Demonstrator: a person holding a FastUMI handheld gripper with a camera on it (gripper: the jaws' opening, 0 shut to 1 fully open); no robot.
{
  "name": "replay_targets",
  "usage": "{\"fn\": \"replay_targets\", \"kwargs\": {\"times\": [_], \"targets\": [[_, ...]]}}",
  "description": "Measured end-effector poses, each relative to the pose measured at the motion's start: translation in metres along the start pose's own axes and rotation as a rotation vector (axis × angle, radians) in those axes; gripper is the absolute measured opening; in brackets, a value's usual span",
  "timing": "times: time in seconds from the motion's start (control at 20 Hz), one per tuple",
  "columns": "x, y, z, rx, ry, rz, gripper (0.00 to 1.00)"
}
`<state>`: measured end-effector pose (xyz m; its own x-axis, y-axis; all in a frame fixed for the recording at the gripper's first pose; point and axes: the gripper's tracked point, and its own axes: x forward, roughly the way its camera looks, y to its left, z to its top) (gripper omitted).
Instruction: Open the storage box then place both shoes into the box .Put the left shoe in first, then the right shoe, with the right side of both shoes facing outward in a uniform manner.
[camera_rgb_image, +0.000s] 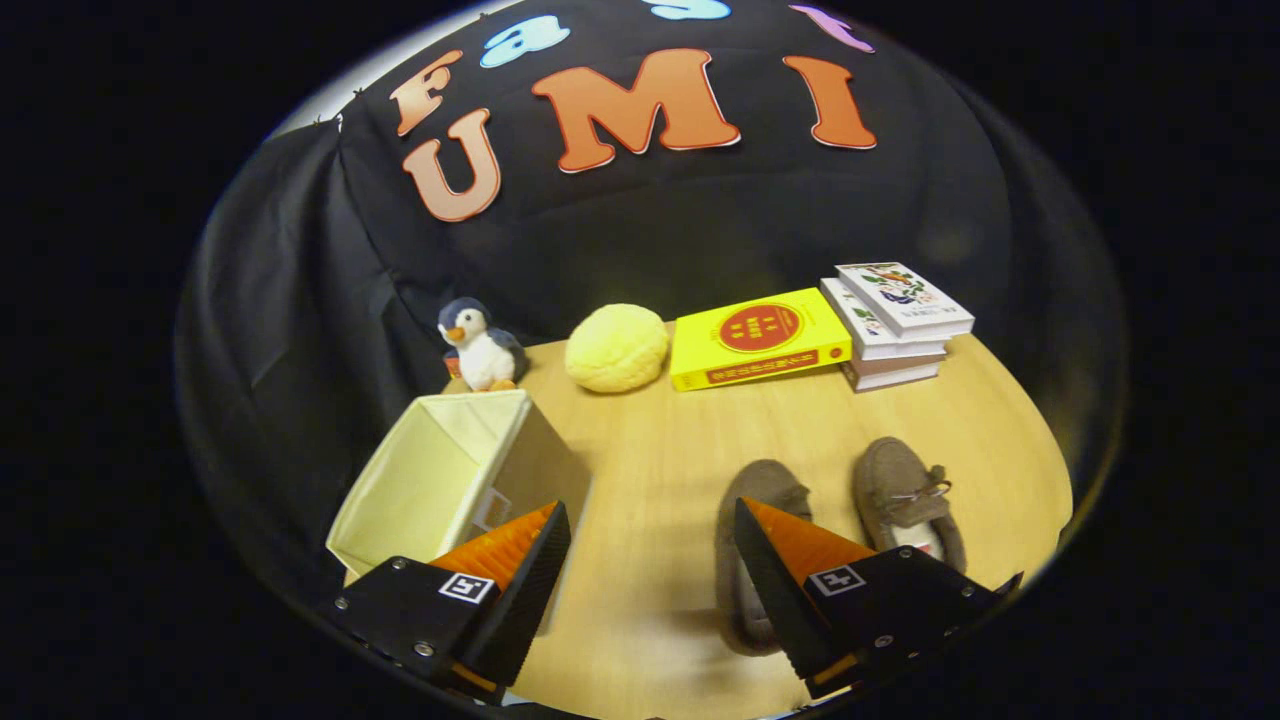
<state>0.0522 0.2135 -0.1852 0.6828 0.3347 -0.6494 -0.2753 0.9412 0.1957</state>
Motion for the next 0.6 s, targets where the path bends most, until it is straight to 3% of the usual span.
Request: {"fn": "replay_targets", "kwargs": {"times": [0.2,0.4,0.6], "targets": [[0.007,-0.044,-0.026,-0.056,0.047,-0.092,0.98],[0.016,-0.07,-0.049,-0.084,0.101,-0.132,0.97],[0.033,-0.089,-0.07,-0.107,0.146,-0.166,0.86]]}}
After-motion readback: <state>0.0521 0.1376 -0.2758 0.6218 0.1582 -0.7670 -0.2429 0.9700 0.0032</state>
